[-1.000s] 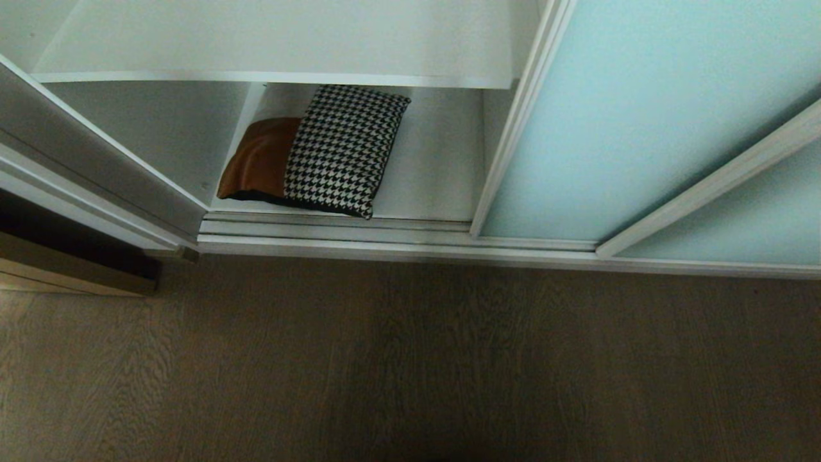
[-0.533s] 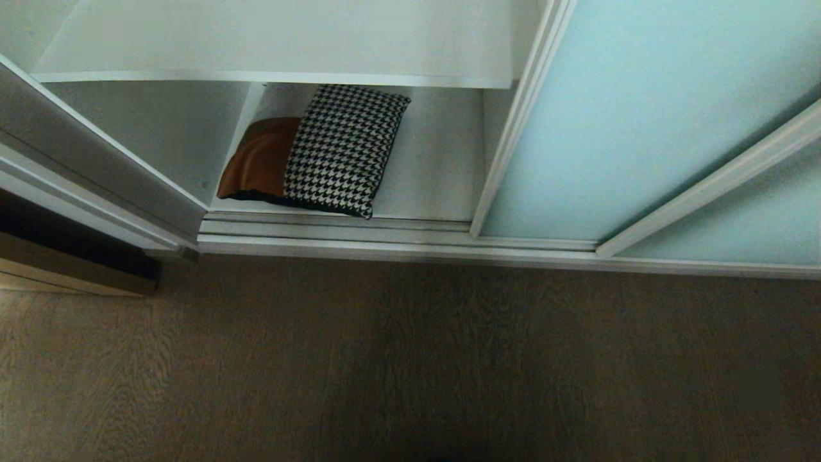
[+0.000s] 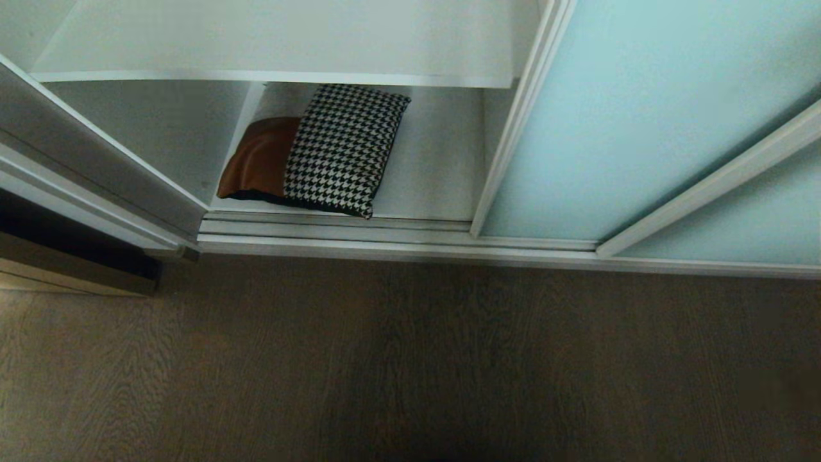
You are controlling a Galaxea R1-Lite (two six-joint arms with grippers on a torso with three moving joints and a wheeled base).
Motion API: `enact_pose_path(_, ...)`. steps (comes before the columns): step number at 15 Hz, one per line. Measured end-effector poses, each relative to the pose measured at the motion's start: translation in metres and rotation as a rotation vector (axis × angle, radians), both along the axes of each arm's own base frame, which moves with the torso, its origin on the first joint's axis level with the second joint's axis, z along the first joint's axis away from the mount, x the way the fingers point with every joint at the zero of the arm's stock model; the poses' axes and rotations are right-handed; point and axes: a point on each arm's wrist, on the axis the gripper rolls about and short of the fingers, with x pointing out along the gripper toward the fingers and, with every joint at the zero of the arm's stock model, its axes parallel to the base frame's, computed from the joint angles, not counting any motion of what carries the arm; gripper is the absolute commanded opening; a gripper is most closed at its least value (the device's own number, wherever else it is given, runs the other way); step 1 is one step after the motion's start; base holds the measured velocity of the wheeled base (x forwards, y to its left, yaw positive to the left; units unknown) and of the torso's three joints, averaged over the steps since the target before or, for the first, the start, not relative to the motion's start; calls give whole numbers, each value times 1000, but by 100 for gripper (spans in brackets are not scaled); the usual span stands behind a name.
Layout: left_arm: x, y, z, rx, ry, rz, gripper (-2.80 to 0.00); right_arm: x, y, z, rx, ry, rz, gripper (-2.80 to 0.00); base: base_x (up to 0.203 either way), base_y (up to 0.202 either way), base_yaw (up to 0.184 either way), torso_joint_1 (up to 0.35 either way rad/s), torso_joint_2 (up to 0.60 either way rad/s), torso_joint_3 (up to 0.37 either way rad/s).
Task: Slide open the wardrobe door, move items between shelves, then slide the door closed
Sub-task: Close the door
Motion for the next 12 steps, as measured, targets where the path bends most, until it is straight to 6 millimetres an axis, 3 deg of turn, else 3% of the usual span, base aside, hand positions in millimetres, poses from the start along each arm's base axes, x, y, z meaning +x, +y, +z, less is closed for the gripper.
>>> enact_pose_path(4, 0, 0, 0, 0, 0, 0, -280, 12, -1, 24, -59, -85, -85, -280, 0, 0, 0, 0, 0, 0)
enact_pose_path(12, 0, 0, 0, -1, 0, 0, -280, 25, -4, 39, -153, -166, -184, -280, 0, 0, 0, 0, 0, 0)
